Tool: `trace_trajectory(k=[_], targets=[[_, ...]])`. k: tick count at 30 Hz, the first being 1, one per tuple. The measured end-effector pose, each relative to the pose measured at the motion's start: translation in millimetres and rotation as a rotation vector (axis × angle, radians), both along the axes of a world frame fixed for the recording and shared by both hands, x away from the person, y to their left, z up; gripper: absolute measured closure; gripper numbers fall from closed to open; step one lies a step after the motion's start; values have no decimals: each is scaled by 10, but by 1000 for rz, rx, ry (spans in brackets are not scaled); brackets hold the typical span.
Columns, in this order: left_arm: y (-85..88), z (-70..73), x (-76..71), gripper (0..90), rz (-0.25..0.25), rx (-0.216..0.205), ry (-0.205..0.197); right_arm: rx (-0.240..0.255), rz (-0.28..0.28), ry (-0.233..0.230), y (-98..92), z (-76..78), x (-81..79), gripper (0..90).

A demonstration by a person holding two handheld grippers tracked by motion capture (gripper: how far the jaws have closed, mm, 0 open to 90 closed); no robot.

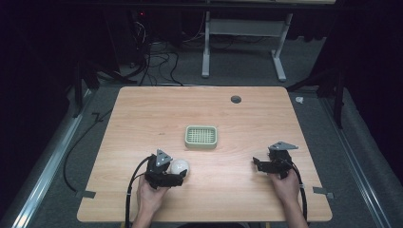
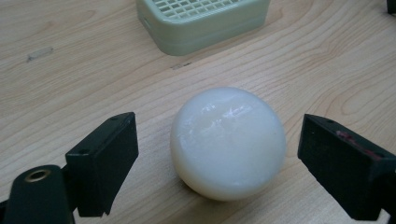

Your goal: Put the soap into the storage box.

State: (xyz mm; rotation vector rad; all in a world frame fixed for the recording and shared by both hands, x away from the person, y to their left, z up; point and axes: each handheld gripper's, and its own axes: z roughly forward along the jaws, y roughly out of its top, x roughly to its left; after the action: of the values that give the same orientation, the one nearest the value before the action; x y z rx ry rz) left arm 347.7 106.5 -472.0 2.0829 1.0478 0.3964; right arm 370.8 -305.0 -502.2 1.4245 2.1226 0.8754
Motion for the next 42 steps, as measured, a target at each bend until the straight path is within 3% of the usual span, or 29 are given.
trace_trajectory(k=[3,10,24,33,42], targets=[[-26,-15,7,126,-3,-3,2,0,0,0,-1,0,0,199],[-113,-97,27,120,4,43,3,-1,0,0,1,0,0,198],[-173,-235,67,151,21,57,40,-1,0,0,1,0,-1,199],[-220,-261,58,203,20,86,26,-1,0,0,1,0,0,198],[-220,-251,53,243,15,88,17,0,0,0,0,0,0,199]])
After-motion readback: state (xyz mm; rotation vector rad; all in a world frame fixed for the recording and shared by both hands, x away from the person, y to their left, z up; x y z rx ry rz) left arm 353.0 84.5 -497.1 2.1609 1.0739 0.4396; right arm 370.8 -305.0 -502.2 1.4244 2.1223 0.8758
